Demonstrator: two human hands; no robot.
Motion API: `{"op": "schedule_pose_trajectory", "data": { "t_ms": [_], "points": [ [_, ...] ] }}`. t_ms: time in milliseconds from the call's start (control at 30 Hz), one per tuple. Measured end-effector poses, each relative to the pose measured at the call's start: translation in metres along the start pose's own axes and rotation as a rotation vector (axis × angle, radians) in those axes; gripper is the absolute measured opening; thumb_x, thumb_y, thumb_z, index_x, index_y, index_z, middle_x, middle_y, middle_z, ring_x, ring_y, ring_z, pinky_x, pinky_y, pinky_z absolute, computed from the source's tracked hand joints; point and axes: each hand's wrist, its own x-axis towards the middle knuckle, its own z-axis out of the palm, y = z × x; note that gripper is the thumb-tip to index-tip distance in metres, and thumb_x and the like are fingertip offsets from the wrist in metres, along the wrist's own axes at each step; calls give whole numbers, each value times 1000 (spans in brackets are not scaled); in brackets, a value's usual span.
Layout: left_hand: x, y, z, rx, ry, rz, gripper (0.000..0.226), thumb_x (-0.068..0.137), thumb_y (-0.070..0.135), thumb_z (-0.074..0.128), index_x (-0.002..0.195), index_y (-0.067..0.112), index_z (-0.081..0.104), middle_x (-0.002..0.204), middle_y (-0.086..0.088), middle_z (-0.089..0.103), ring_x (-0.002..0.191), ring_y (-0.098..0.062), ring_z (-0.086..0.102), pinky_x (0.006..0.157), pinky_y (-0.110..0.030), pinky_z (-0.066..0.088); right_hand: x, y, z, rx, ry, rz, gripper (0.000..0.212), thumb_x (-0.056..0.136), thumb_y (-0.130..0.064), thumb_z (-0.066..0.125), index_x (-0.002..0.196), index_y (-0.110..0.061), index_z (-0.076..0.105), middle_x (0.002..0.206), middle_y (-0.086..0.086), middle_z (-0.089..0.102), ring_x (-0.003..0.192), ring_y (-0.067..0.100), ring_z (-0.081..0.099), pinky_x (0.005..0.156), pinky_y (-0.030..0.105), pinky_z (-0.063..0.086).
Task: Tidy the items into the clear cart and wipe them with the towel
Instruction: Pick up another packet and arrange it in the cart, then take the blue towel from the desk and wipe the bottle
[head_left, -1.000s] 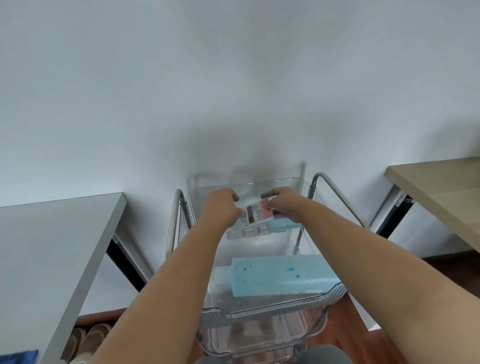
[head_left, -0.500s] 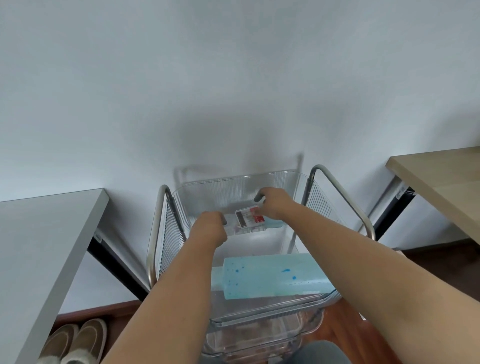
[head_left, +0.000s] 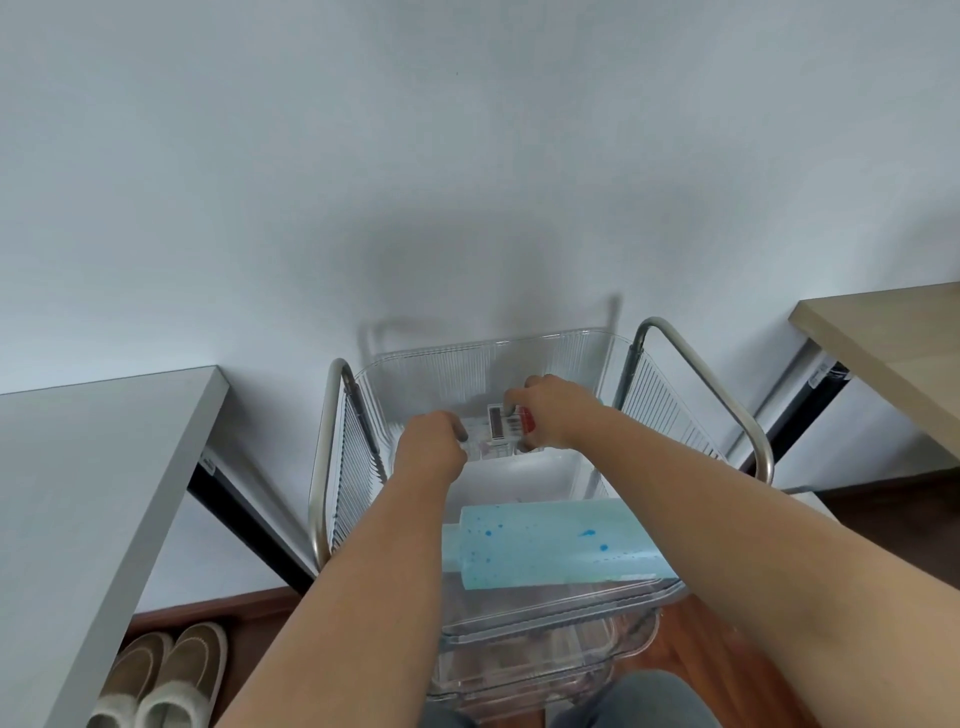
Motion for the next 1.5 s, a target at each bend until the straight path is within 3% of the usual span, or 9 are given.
{"op": "schedule_pose_trajectory", "data": {
  "t_ms": [200, 433, 600, 767, 900, 1000, 1200, 1400, 1500],
  "points": [
    [-5, 14, -6, 17, 8, 4, 29, 88, 6, 68, 113, 21, 71, 130, -8, 54, 100, -26, 65, 88, -35, 54, -1, 6, -14, 57, -24, 30, 55, 68, -41, 82, 117, -30, 60, 114, 2, 56, 108, 23, 50, 81, 35, 44],
    [-53, 22, -78, -79, 225, 161, 28, 90, 12, 65, 116, 22, 68, 119, -3, 60, 103, -20, 61, 88, -28, 48, -36, -27, -84, 508, 254, -2, 35, 68, -46, 82, 97, -38, 64, 96, -8, 64, 78, -3, 54, 68, 21, 42],
    [-91, 17, -143, -297, 282, 308, 17, 88, 26, 70, 103, 32, 72, 101, 10, 64, 83, -2, 66, 68, -7, 43, -57, -52, -104, 598, 344, -75, 14, 80, -40, 73, 91, -40, 65, 86, -15, 65, 75, -1, 61, 63, 13, 43],
    [-163, -69, -215, -404, 349, 162, 14, 90, 27, 69, 101, 34, 73, 98, 15, 69, 71, 5, 64, 54, -5, 43, -83, -139, -116, 733, 319, -292, 12, 81, -34, 70, 93, -36, 70, 84, -14, 69, 72, 2, 63, 65, 10, 49],
    [-221, -157, -239, -444, 229, -79, 16, 94, 27, 65, 107, 35, 71, 107, 7, 69, 98, -12, 66, 83, -29, 54, -93, -208, -112, 822, 221, -444, 11, 81, -30, 70, 91, -36, 71, 85, -11, 69, 74, 7, 63, 64, 17, 51],
    [-260, -210, -236, -376, 249, -214, 13, 93, 34, 65, 103, 40, 70, 114, 12, 66, 110, -13, 60, 80, -28, 51, -96, -257, -101, 820, 161, -521, 7, 83, -34, 69, 89, -36, 71, 83, -13, 67, 73, 1, 61, 61, 4, 42],
    [-297, -261, -211, 176, 103, -338, 29, 89, 60, 58, 115, 49, 61, 137, 13, 52, 137, -24, 32, 114, -46, 27, -103, -328, -67, 787, 28, -601, 17, 89, -42, 59, 95, -32, 72, 89, -18, 64, 77, -1, 56, 67, 14, 39],
    [-303, -256, -214, -17, 52, -286, 16, 90, 46, 65, 95, 33, 57, 105, 10, 59, 97, -13, 58, 73, -29, 44, -110, -363, -31, 694, -25, -576, 36, 90, -40, 59, 124, -27, 61, 123, -5, 56, 99, 9, 53, 85, 22, 39],
    [-305, -246, -222, -124, 48, -227, 13, 91, 38, 67, 95, 28, 61, 97, 6, 66, 87, -13, 62, 69, -28, 46, -113, -369, -27, 723, -52, -597, 55, 86, -43, 63, 137, -30, 47, 141, -7, 43, 116, 12, 48, 91, 24, 38]
  ]
}}
